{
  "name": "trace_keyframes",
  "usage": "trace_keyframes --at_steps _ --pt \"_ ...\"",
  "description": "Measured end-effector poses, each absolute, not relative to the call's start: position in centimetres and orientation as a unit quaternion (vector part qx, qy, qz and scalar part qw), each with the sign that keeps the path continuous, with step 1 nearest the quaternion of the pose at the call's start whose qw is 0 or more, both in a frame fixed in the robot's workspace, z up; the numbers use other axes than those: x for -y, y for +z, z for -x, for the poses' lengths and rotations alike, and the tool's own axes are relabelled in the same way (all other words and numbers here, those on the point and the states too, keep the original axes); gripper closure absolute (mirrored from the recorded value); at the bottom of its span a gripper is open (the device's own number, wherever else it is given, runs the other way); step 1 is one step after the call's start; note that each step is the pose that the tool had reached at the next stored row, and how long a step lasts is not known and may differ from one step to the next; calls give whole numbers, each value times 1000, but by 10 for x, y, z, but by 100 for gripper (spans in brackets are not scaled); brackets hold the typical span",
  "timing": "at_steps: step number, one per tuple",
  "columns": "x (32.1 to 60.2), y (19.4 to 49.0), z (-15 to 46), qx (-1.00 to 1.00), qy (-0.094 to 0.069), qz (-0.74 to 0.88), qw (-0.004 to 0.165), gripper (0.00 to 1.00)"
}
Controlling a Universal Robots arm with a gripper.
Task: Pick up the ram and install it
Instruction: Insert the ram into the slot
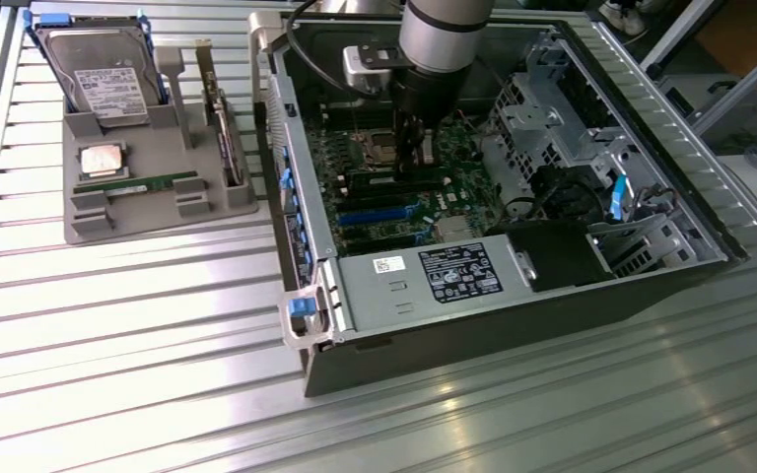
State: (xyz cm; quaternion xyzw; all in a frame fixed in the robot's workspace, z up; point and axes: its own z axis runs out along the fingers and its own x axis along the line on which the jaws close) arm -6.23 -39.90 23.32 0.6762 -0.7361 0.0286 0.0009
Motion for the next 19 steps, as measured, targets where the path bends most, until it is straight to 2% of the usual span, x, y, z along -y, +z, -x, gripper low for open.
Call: trace_keyframes --at_steps 19 --pt "404 233 59 736 28 -676 0 87"
